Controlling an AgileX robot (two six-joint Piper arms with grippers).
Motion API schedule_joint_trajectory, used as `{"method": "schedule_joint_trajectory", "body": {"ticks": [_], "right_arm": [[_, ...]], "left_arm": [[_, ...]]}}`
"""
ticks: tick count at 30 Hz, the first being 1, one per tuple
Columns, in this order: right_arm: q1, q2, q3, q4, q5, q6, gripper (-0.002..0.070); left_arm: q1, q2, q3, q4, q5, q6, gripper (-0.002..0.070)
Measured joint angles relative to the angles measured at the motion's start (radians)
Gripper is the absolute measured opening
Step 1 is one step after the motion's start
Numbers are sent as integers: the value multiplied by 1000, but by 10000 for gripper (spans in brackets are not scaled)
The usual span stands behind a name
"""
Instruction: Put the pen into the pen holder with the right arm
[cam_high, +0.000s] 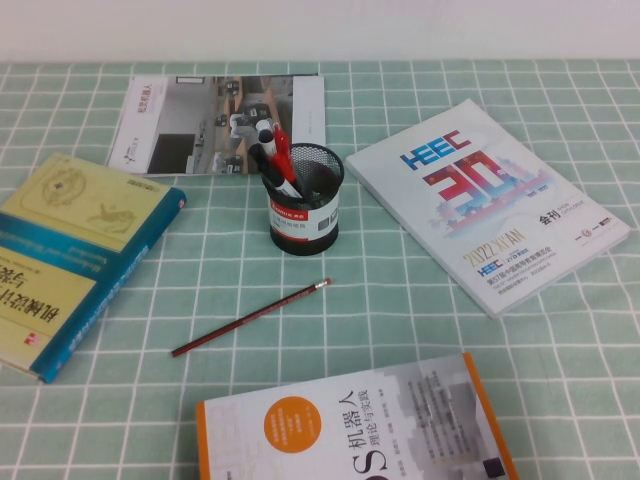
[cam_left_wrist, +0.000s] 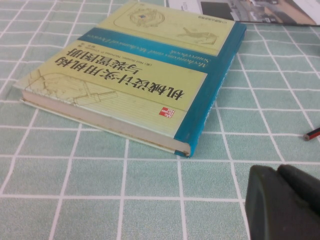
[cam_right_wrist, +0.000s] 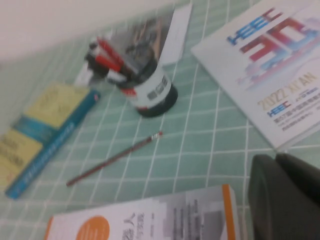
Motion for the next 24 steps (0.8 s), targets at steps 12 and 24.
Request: {"method": "schedule_joint_trajectory", "body": {"ticks": [12,24], "right_arm": [[10,602,-464,-4,183,-232,-20],[246,1013,-801,-80,199,-323,-20]], "left_arm": [[0,0,0,0,0,0,-4],[0,0,0,0,0,0,-4]]}}
